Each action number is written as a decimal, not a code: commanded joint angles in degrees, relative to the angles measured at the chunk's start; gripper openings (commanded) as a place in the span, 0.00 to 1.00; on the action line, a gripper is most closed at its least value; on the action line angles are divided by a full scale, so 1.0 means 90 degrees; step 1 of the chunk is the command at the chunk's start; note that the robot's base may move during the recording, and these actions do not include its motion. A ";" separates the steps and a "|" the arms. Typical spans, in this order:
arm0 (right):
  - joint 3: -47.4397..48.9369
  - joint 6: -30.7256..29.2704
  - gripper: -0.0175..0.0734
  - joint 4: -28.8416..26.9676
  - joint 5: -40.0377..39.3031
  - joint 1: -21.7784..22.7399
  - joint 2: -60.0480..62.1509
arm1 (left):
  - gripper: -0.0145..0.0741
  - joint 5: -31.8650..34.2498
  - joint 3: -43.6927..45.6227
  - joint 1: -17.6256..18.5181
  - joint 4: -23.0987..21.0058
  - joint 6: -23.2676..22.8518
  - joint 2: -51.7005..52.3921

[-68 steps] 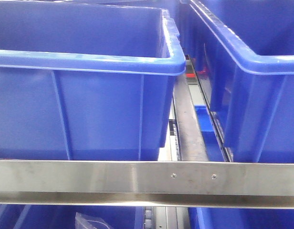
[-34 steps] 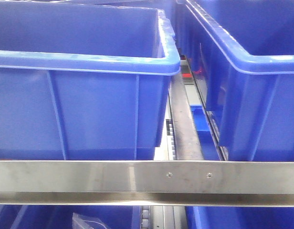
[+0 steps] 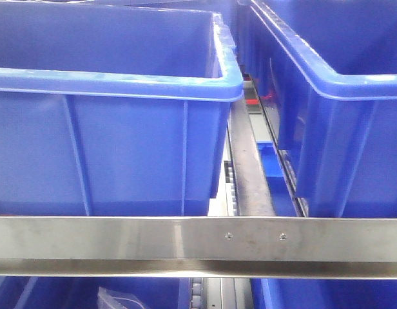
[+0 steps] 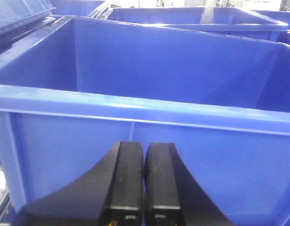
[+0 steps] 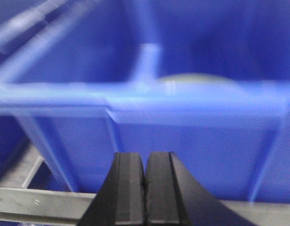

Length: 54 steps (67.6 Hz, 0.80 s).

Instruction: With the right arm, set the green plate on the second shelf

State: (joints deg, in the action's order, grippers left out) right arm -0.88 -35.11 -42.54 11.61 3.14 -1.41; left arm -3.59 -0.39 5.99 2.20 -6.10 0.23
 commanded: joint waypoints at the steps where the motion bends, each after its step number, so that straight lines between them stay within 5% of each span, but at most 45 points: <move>1: 0.0037 -0.0150 0.26 -0.0135 -0.0715 0.0020 -0.0086 | 0.31 0.0529 -0.0260 0.0002 -0.0020 -0.0014 0.0111; 7: 0.0037 -0.0230 0.26 0.0066 -0.0866 0.0020 -0.0073 | 0.31 0.0529 -0.0260 0.0002 -0.0020 -0.0014 0.0111; 13: 0.0037 -0.0015 0.26 0.0922 -0.0896 0.0020 -0.0073 | 0.31 0.0529 -0.0260 0.0002 -0.0020 -0.0014 0.0111; 32: 0.0031 0.2312 0.26 0.3613 -0.0989 0.0020 -0.0073 | 0.31 0.0529 -0.0260 0.0002 -0.0020 -0.0014 0.0111; 54: 0.0031 0.2614 0.26 0.3948 -0.1537 0.0020 0.0303 | 0.31 0.0529 -0.0260 0.0002 -0.0020 -0.0014 0.0111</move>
State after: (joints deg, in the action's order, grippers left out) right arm -1.55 -11.92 -7.89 3.37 3.14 0.24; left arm -3.59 -0.39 5.99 2.20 -6.10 0.23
